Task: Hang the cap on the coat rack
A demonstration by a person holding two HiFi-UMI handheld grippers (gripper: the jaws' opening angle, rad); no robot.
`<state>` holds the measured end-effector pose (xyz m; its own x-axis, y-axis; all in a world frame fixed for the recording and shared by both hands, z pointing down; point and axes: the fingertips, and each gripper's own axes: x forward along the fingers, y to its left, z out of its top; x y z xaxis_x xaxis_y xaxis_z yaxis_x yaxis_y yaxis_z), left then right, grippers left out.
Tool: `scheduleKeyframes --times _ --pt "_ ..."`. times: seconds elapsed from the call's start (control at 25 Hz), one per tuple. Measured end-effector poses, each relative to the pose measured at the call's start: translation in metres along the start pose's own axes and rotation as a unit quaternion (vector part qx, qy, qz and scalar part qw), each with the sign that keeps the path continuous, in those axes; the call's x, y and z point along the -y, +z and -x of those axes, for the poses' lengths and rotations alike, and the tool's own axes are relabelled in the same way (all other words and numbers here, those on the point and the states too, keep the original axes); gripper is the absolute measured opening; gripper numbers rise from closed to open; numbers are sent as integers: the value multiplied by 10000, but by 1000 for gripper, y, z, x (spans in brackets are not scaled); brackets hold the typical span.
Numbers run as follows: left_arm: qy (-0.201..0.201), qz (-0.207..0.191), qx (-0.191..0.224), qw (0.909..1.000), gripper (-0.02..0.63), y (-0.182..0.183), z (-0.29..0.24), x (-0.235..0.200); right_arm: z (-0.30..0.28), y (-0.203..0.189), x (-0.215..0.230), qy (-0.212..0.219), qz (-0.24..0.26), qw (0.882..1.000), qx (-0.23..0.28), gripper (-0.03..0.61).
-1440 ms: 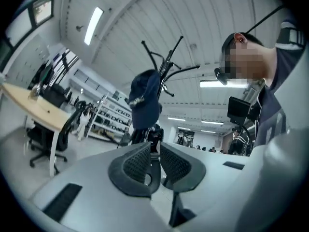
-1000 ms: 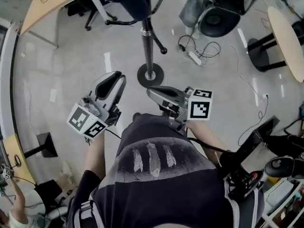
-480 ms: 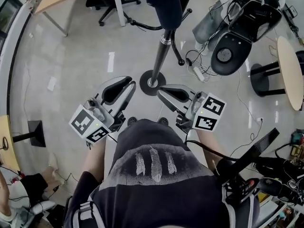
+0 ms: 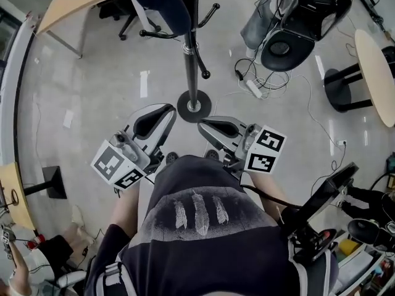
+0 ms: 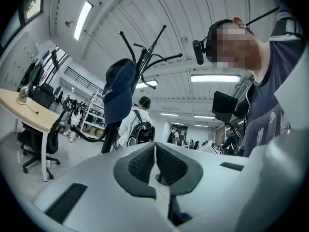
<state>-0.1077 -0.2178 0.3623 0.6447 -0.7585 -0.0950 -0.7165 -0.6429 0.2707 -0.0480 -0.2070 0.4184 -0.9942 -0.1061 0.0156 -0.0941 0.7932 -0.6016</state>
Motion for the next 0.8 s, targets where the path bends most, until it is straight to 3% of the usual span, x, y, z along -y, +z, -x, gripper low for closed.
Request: scheduleKeyframes --times 0.04,0.24,0.52,0.8 --pt "-11 23 -44 10000 6 -2 -5 4 4 -1 1 21 -64 10000 -1 5" --pt "95 10 -295 9995 6 -14 -23 19 23 -1 7 133 -264 9996 -40 5" --pt "543 311 -525 9967 6 -41 -12 30 27 -24 4 479 -492 9969 -392 5" --pt "446 280 -538 9972 6 -41 6 25 13 -37 -6 433 -465 9971 -417 5"
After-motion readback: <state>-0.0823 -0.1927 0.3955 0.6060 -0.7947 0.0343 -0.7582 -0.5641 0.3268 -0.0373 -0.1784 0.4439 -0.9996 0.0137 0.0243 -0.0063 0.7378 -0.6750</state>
